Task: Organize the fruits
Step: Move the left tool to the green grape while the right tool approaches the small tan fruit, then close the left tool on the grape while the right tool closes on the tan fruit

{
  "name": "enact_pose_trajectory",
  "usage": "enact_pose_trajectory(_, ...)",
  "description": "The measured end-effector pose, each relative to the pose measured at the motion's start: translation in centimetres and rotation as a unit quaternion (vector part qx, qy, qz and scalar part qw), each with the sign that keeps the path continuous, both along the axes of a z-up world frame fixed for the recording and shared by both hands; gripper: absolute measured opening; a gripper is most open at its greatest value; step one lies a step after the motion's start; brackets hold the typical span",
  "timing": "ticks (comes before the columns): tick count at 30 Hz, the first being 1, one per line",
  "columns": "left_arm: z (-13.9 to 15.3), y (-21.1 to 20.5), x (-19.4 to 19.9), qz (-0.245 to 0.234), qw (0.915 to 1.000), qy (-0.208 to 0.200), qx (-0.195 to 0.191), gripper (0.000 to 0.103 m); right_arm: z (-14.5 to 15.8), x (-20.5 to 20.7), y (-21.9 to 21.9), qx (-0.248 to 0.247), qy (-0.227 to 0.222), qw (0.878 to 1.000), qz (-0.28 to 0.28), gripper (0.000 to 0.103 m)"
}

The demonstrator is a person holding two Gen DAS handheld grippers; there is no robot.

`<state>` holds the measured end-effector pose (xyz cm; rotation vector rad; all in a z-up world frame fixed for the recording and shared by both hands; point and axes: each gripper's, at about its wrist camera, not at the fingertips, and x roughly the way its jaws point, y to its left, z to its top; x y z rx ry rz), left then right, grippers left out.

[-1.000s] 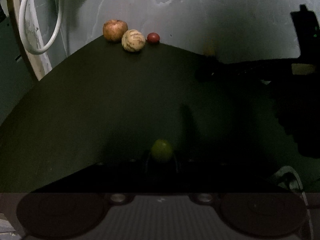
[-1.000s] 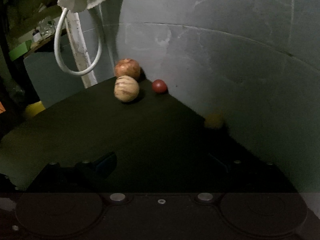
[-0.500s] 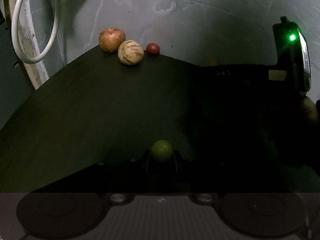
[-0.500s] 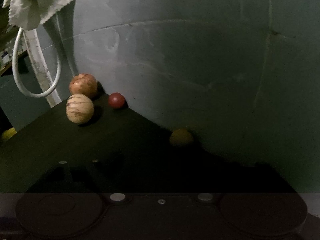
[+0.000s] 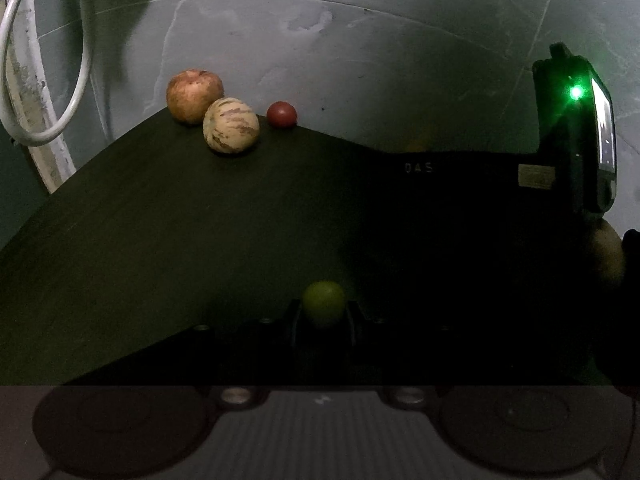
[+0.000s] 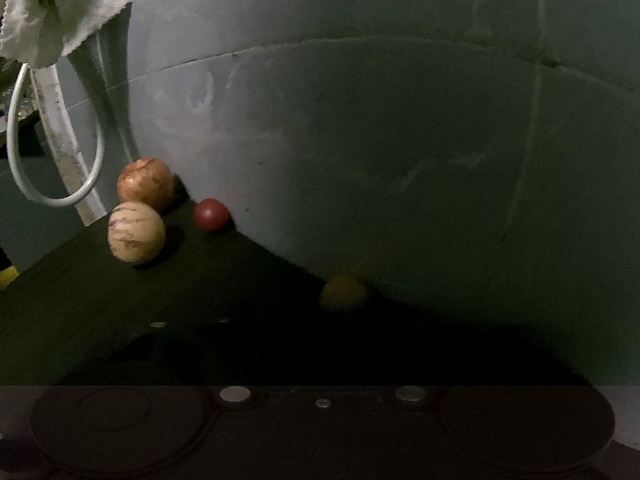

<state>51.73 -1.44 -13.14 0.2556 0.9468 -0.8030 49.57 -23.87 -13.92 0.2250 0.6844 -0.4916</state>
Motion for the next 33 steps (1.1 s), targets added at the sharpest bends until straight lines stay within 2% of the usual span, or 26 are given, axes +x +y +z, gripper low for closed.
enact_pose_trajectory(2,0.1,0.1,0.0,0.000,1.0000,-0.001,0.001,0.023,0.0,0.0,-0.2,-0.002,0.000,1.000,-0.006,0.037)
enact_pose_trajectory(4,0.2,0.2,-0.1,-0.001,1.0000,-0.001,0.001,0.023,0.1,-0.1,-0.3,-0.003,0.000,1.000,-0.008,0.030)
enact_pose_trajectory(13,0.2,0.1,0.0,0.003,1.0000,0.002,0.001,0.023,0.4,-0.8,0.8,0.007,0.006,1.000,0.030,0.029)
enact_pose_trajectory(21,0.2,0.2,0.2,0.002,1.0000,0.006,0.000,0.023,1.1,-1.8,3.4,0.021,0.024,0.995,0.098,0.029)
enact_pose_trajectory(33,0.5,1.3,0.1,0.013,0.9997,0.019,-0.003,0.022,4.4,-4.6,5.7,0.025,0.006,0.992,0.120,0.029)
